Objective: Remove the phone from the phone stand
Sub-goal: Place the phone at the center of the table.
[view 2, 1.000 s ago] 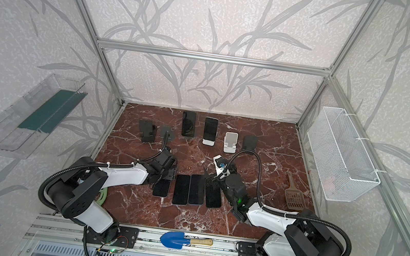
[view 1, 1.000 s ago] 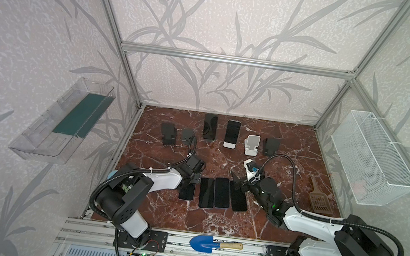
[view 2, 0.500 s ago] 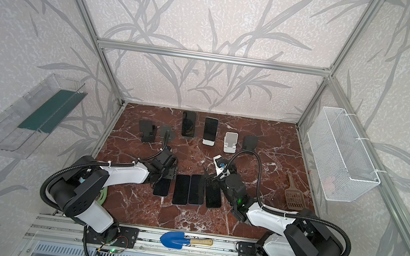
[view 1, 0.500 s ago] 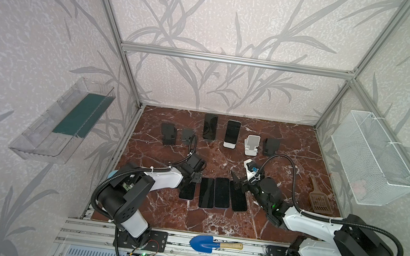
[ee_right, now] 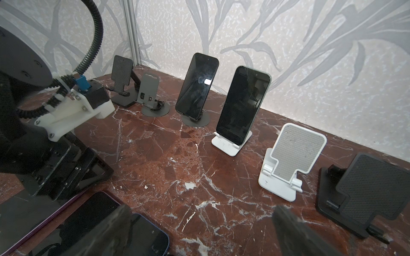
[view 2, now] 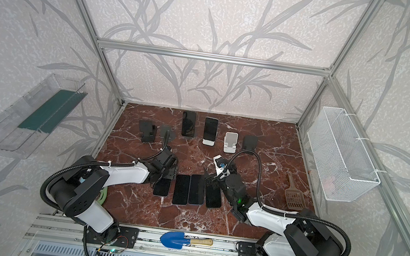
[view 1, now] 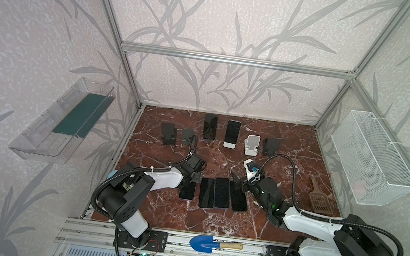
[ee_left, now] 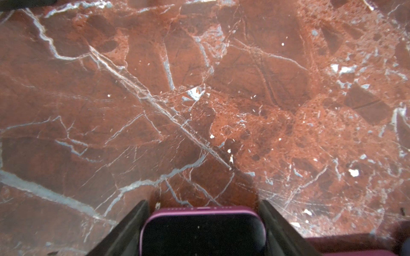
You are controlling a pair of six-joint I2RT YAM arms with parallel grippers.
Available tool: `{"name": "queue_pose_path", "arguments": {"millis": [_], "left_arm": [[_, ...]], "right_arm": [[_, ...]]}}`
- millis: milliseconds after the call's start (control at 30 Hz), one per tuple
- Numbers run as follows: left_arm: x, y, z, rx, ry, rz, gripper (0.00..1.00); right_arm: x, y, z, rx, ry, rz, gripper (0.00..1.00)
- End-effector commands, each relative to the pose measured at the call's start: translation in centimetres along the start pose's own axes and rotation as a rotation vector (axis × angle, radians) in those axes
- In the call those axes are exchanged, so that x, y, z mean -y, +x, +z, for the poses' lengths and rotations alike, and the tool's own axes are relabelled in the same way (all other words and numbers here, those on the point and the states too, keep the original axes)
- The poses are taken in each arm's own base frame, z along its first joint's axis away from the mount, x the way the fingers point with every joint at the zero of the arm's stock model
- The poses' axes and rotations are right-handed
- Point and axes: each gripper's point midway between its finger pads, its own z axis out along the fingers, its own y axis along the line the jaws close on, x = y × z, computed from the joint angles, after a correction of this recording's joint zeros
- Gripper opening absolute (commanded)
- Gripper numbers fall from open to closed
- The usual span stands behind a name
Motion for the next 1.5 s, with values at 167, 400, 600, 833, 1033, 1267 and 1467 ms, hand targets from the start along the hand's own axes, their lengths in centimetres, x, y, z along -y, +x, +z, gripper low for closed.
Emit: {"name": "queue_pose_path", "arguments": {"millis": [167,400,600,833,1033,1267,1467], "left_arm": [[-0.2,2.5,0.8,-0.102,-0.01,0.028,0.77],[0.1,2.4,0.9,-0.115,-0.004,0.038,0.77],[0.6,2.3,0.9,-0.122,0.016,0.046,0.8],[1.0,2.1,1.1,-0.122,0.033,0.06,0.78],[0.4,2.5,0.5,-0.13,0.019,0.04,0.74],[0.1,2.7,-0.3,-0.143,0.01,0.01,0.71],[0.1,2.9,-0.6,-0.155,0.013,-0.015,0.7]], "right_arm": [[0.2,-0.4,0.0,0.029,0.02,0.016,0.99],[0.4,-0.4,-0.2,0.032,0.024,0.015,0.99],[0.7,-0.7,-0.4,0.042,0.038,0.013,0.99],[1.1,-1.2,-1.0,0.064,0.056,0.016,0.99],[1.2,-1.2,-1.1,0.068,0.059,0.019,0.99],[1.2,-1.4,-1.2,0.071,0.057,0.034,0.99],[1.4,-1.5,-1.4,0.072,0.063,0.04,0.99]]}}
